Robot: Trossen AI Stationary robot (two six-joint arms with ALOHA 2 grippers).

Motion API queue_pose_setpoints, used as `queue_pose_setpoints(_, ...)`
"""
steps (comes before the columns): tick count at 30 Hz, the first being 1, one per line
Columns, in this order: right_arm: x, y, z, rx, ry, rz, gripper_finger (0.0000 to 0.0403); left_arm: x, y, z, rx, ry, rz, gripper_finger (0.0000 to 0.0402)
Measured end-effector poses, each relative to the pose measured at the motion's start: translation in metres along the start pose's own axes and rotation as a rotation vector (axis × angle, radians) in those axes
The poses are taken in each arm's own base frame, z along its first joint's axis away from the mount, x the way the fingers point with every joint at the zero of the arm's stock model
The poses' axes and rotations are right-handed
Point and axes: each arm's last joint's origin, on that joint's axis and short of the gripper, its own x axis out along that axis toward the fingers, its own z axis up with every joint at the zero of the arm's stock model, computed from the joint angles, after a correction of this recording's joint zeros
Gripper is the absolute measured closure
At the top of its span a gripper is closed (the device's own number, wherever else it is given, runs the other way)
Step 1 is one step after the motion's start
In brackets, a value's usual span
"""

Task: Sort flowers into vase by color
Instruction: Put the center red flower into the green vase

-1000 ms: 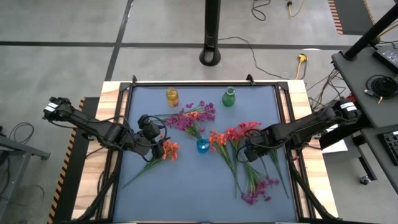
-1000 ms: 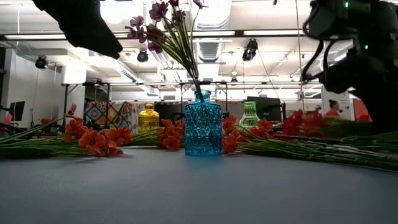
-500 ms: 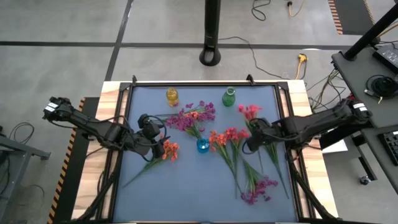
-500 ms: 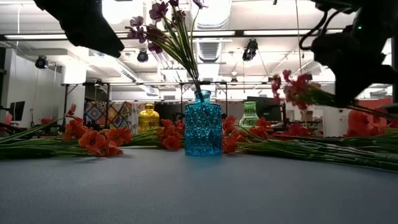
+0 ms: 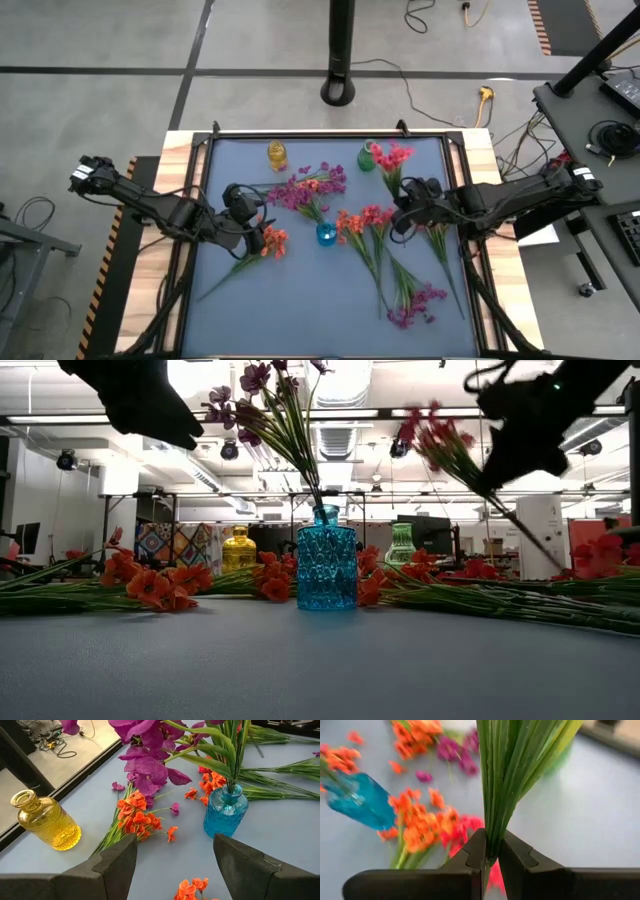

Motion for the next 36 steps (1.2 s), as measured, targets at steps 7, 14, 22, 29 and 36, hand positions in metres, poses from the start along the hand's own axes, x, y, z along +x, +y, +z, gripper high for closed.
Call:
queue_pose_setpoints(7, 0.001, 0.018, 0.020, -0.197, -0.296, 0.114, 0.0370, 0.000, -0.001, -0.001, -0.110, 0.017, -0.023, 0.0157)
queue_pose_setpoints(14, 0.003, 0.022, 0.029, -0.298, -0.555, 0.168, 0.0370, 0.000, 0.000, 0.000, -0.137, 0.004, -0.005, 0.0157)
queue_pose_setpoints(22, 0.013, -0.003, 0.046, -0.264, -0.789, 0.090, 0.0370, -0.001, 0.003, 0.001, -0.053, -0.045, 0.061, 0.0157)
queue_pose_setpoints(29, 0.009, -0.027, 0.085, -0.226, -0.864, -0.058, 0.0370, -0.005, 0.006, 0.002, -0.022, -0.046, 0.063, 0.0157)
queue_pose_setpoints(36, 0.013, -0.053, 0.116, -0.210, -0.890, -0.189, 0.0370, -0.007, 0.009, 0.001, 0.000, -0.037, 0.071, 0.0157)
